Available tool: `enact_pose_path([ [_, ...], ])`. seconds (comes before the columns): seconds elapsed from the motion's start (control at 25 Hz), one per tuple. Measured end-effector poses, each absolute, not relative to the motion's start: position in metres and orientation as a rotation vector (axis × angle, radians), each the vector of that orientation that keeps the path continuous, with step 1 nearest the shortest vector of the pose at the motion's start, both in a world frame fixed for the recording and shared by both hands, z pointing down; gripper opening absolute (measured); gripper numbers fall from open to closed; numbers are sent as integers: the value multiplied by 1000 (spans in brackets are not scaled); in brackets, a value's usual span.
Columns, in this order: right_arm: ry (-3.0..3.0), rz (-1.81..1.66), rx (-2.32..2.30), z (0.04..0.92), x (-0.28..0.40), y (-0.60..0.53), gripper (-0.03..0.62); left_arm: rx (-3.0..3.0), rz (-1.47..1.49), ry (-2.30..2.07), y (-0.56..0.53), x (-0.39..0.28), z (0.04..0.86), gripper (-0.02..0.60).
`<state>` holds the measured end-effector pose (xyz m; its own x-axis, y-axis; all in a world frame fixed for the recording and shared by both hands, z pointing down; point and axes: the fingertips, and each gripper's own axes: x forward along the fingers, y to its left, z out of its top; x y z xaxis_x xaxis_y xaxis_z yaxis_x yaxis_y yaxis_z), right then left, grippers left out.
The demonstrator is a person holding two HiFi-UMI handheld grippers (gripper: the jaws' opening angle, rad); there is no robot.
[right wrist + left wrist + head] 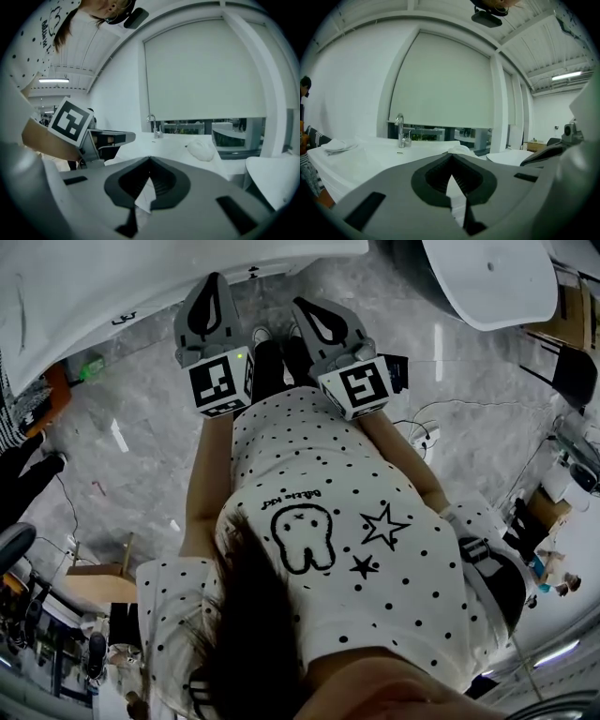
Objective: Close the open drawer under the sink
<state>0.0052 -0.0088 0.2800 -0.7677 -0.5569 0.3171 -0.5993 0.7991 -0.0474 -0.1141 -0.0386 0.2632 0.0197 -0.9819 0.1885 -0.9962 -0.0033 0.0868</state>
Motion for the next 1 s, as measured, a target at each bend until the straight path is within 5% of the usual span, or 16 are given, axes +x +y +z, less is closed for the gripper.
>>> enact_pose_path([
  [1.0,-2779,95,820,256,-6,-10,14,2258,17,-2006,0,-86,203,3],
])
